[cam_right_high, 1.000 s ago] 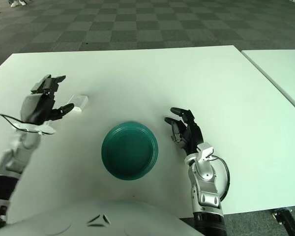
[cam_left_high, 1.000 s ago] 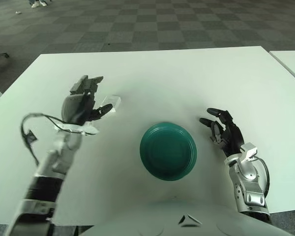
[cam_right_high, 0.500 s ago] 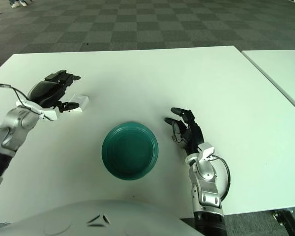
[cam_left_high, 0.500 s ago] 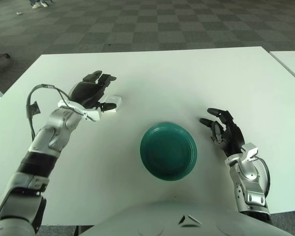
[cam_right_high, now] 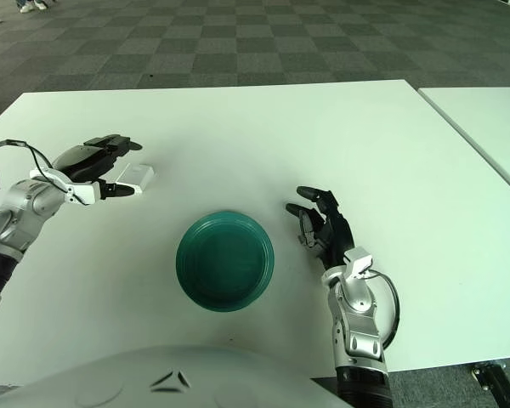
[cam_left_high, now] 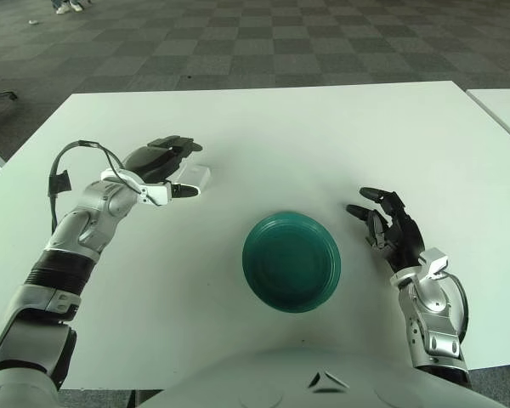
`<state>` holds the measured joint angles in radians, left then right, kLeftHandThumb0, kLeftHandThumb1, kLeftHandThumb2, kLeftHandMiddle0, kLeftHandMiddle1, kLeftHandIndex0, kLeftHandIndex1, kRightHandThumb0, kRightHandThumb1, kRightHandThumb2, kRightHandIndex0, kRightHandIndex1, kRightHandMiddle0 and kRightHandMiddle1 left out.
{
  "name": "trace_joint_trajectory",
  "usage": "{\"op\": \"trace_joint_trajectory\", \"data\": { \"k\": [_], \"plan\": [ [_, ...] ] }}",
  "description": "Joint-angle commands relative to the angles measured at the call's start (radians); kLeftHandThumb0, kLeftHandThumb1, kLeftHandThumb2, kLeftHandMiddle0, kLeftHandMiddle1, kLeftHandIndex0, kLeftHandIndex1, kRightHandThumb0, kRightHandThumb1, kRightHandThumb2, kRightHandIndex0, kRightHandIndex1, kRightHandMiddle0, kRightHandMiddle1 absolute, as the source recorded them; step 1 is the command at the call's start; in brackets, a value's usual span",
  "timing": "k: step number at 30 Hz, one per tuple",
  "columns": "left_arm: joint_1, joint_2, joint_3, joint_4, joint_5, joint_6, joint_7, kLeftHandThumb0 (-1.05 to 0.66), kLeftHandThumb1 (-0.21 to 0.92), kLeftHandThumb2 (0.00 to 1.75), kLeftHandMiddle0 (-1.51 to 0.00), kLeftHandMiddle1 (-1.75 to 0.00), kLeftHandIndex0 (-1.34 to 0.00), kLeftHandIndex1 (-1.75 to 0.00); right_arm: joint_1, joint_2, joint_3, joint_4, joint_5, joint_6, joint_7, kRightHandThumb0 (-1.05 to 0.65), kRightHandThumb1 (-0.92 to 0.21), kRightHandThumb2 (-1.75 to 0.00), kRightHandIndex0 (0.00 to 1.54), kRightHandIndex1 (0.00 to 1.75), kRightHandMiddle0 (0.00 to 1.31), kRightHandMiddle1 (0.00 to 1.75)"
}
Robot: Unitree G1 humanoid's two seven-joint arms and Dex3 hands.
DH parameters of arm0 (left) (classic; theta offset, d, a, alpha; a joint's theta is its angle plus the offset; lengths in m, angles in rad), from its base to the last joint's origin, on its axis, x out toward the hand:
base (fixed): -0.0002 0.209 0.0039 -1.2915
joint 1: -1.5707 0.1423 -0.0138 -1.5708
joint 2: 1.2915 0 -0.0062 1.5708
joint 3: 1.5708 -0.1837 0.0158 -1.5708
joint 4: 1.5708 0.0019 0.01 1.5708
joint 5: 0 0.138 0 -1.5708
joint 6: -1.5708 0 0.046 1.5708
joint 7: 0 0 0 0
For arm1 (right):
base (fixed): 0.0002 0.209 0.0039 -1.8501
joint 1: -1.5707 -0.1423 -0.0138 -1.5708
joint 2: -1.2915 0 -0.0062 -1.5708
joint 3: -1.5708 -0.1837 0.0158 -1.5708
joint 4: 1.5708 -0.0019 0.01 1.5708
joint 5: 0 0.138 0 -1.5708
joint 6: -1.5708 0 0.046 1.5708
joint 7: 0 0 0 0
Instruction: Put the charger into the plate.
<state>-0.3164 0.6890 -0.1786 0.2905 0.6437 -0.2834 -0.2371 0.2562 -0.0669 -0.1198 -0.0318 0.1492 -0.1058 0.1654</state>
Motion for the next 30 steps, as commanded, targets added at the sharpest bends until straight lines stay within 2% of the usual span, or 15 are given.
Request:
{"op": "trace_joint_trajectory", "data": {
  "k": [1, 9, 19, 30],
  "plan": [
    [-0.041, 0.005, -0.01, 0.033, -0.008, -0.014, 0.003, -1.05, 0.92, 0.32, -0.13, 0.0, 0.0, -0.94, 0.039, 0.007, 0.0, 0.066, 0.009, 0.065, -0.006, -0.55, -0.83, -0.65, 0.43, 0.67, 0.12, 1.03],
    [-0.083, 0.005, -0.038, 0.082, -0.003, -0.028, -0.005, -1.05, 0.92, 0.32, -0.13, 0.0, 0.0, -0.93, 0.042, 0.006, -0.003, 0.064, 0.009, 0.07, -0.006, -0.56, -0.83, -0.65, 0.42, 0.67, 0.12, 1.03],
    [-0.13, 0.008, -0.077, 0.132, 0.015, -0.003, -0.03, -1.05, 0.92, 0.29, -0.14, -0.01, 0.0, -0.91, 0.05, 0.003, -0.003, 0.058, 0.007, 0.076, -0.006, -0.57, -0.84, -0.63, 0.42, 0.69, 0.1, 1.02],
    [-0.192, 0.0, -0.119, 0.23, 0.053, 0.004, 0.002, -1.05, 0.92, 0.23, -0.11, 0.0, 0.0, -0.78, 0.055, 0.012, -0.007, 0.056, 0.013, 0.082, -0.014, -0.57, -0.79, -0.65, 0.38, 0.72, 0.08, 1.01]
  ]
}}
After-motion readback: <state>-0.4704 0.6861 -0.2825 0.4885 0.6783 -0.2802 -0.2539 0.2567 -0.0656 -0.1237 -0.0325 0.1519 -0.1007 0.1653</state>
